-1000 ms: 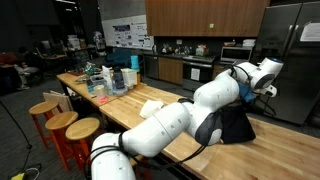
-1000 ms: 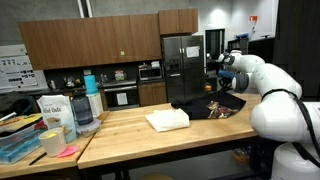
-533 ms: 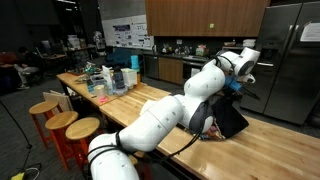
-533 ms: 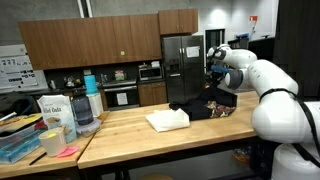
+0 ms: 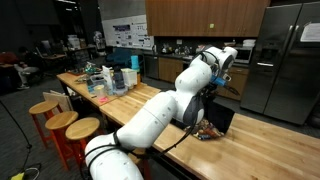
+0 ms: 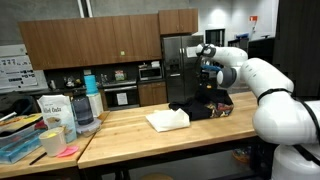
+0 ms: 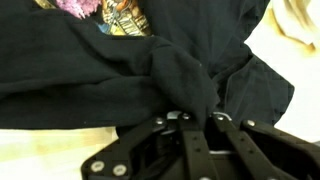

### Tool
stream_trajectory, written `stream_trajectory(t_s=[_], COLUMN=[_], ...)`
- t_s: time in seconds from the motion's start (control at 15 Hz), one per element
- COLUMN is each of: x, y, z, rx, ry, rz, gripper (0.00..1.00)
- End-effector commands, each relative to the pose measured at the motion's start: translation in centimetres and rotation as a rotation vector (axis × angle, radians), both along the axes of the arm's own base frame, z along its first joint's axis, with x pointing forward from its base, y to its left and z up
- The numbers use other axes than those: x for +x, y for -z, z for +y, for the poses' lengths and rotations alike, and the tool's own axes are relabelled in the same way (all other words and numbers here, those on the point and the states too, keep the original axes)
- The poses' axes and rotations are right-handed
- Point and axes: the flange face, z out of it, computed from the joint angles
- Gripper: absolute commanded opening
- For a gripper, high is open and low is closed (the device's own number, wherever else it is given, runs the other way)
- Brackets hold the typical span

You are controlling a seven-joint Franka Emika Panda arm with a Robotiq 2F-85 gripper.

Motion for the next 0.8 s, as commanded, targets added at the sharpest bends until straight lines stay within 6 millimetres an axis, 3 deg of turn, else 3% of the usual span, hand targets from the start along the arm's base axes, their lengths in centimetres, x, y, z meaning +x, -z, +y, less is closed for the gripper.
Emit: stream_trajectory(t_s=[0.0,0.47,0.73], x=[-1.4,-4.4,-6.5], y=[-0.2,3.6,8.3], z=[4.8,17.3,23.2], rx=[0.039,0.041,-0.026], ry=[-0.176,-0.432,-0.533], rz=[0.115,0.466,0.687], gripper=[0.03,0.03,0.03])
